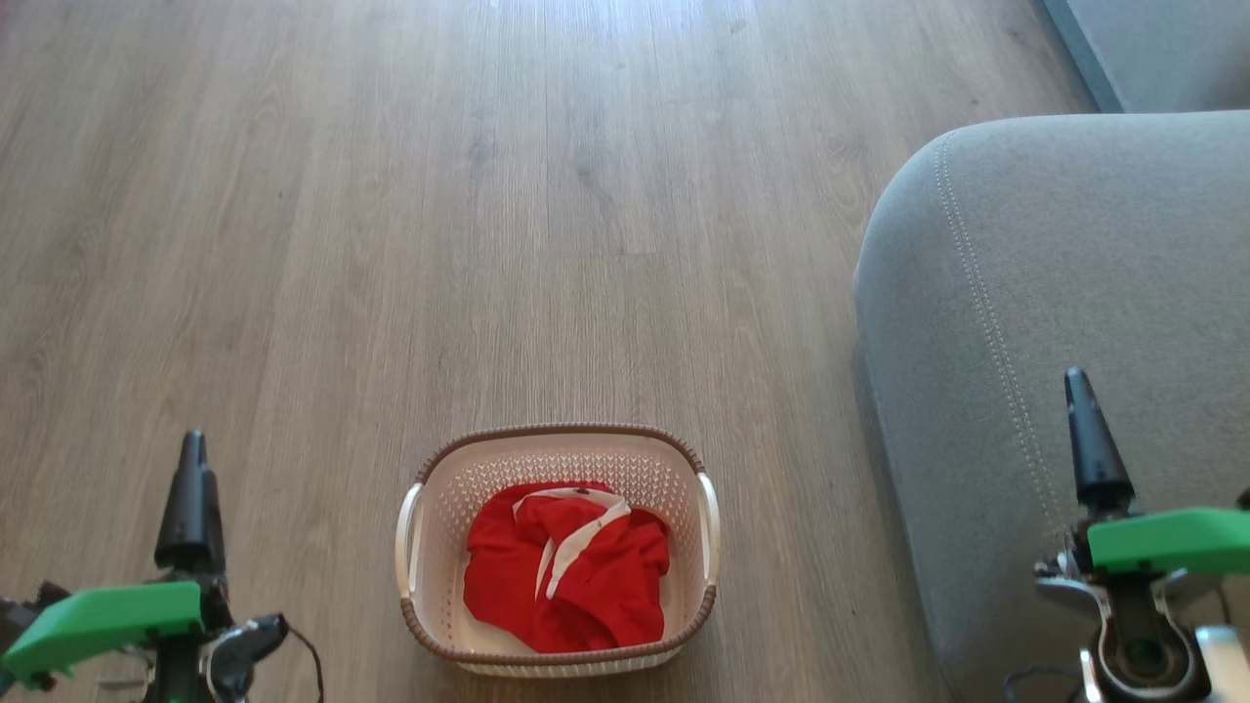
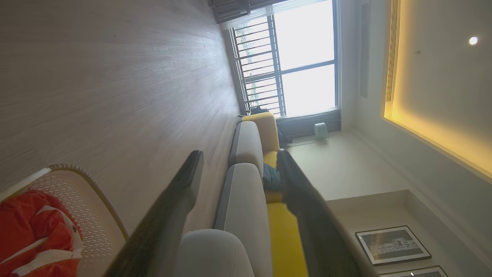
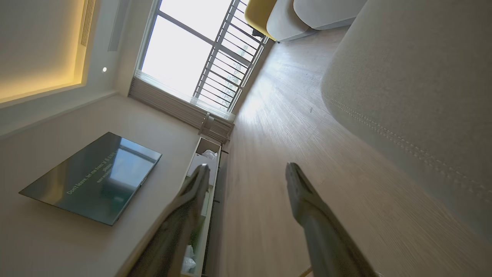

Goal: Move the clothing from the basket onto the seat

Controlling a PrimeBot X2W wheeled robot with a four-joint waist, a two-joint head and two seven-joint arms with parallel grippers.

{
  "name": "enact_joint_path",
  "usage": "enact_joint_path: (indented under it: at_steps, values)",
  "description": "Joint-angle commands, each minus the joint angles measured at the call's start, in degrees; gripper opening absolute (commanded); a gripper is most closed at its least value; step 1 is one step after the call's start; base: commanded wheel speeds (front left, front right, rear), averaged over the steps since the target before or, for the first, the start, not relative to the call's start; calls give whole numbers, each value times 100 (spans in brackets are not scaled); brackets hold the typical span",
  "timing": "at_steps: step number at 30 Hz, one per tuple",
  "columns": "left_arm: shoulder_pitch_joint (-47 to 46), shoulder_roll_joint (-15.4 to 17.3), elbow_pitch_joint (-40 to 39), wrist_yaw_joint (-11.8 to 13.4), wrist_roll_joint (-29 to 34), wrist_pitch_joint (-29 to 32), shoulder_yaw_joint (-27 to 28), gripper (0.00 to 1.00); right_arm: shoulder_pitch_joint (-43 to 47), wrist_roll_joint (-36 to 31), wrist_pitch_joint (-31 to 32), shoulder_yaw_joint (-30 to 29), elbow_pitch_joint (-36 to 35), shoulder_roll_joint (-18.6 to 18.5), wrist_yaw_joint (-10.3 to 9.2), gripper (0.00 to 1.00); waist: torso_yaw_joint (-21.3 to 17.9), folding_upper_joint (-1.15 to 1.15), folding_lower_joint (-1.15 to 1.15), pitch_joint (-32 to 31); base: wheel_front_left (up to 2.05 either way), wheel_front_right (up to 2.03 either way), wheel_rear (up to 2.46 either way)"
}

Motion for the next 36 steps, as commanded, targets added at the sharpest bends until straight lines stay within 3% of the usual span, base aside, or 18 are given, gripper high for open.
enact_joint_path:
  at_steps: [1, 11, 16, 23, 36]
  values:
    - [-403, 50, -295, -21, 160, -69, 144, 100, -403, -296, -76, 39, -337, -30, 0, 100, -3, 0, 0, 5, 0, 0, 0]
    - [-527, 56, -1099, -27, 1143, -254, 165, 100, -554, -1800, -262, 343, -949, -30, 0, 100, 3, 0, 0, 74, 0, 0, 0]
    - [-586, 58, -1379, 4, 1514, -320, 191, 100, -617, -2230, -329, 405, -1150, -30, 0, 100, 14, 0, 0, 110, 0, 0, 0]
    - [-623, 62, -1971, 339, 2463, -438, -76, 100, -692, -2905, -448, 498, -1421, -30, 0, 100, 19, 0, 0, 168, 0, 0, 0]
    - [-596, 70, -2431, 1081, 4401, -655, -1222, 100, -703, -4160, -667, 728, -1574, -30, 0, 100, 20, 0, 0, 179, 0, 0, 0]
